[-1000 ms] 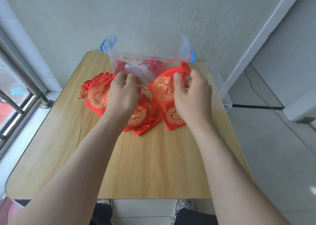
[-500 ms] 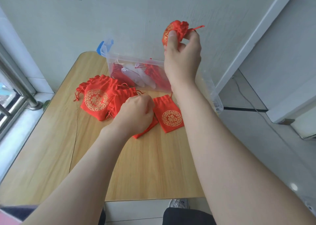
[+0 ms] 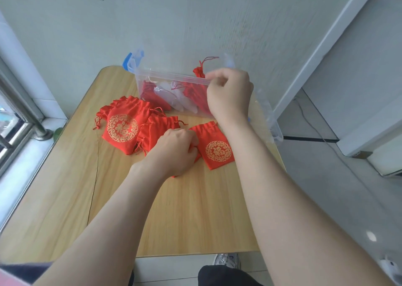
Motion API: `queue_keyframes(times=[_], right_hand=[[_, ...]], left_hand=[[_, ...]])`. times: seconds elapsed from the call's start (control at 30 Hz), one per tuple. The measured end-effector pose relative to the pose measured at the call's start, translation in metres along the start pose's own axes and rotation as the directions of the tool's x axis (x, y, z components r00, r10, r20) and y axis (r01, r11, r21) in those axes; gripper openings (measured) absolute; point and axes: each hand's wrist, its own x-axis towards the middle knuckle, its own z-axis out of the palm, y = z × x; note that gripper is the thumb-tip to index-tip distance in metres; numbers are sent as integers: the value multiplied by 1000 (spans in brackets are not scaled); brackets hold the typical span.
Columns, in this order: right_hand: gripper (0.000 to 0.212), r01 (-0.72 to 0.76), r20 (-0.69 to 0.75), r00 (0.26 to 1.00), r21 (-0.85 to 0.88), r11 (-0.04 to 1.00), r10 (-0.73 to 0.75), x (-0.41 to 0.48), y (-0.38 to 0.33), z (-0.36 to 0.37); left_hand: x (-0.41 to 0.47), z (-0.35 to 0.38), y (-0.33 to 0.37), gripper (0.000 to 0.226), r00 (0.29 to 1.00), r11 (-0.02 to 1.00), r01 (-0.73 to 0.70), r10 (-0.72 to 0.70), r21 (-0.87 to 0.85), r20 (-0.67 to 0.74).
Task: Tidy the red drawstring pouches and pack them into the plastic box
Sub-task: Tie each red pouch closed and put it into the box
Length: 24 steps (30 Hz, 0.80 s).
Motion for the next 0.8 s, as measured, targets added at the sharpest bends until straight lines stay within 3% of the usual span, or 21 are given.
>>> queue_keyframes(times=[0.1,0.23,0.4,0.47,0.57,0.63,0.7,0.8], right_hand=[[35,-105,-18,994,16,994,106,-25,11,-10],[31,-275,150,943,-149,950,296,-49,33,-23],[45,-227,319,864,-443,867,389,-76,68,-20],[46,-196,299,890,-429,882,343,-84,80,-18],[45,-128,212,945,-457,880,248,-88,89,-14],[53,-111,218,946,-478,871,241,-88,88,-10],[56,-181,231,925,-429,885,301,-84,85,-9],[35,-359,236,874,-275,892,425,-75,78,-13]], left_hand=[[1,2,-3,38,1000,999,-5,4,42,14],[2,9,-6,44,1000,997,-14,15,75,-20],[-1,15,1,56,998,992,-5,13,129,-65],[-3,14,7,53,998,989,13,-4,146,-59],[-6,14,14,30,998,985,52,-46,163,-43],[-5,15,16,25,997,984,62,-55,170,-48],[-4,18,18,25,995,982,84,-74,168,-61],[-3,17,20,24,993,979,109,-99,175,-67]])
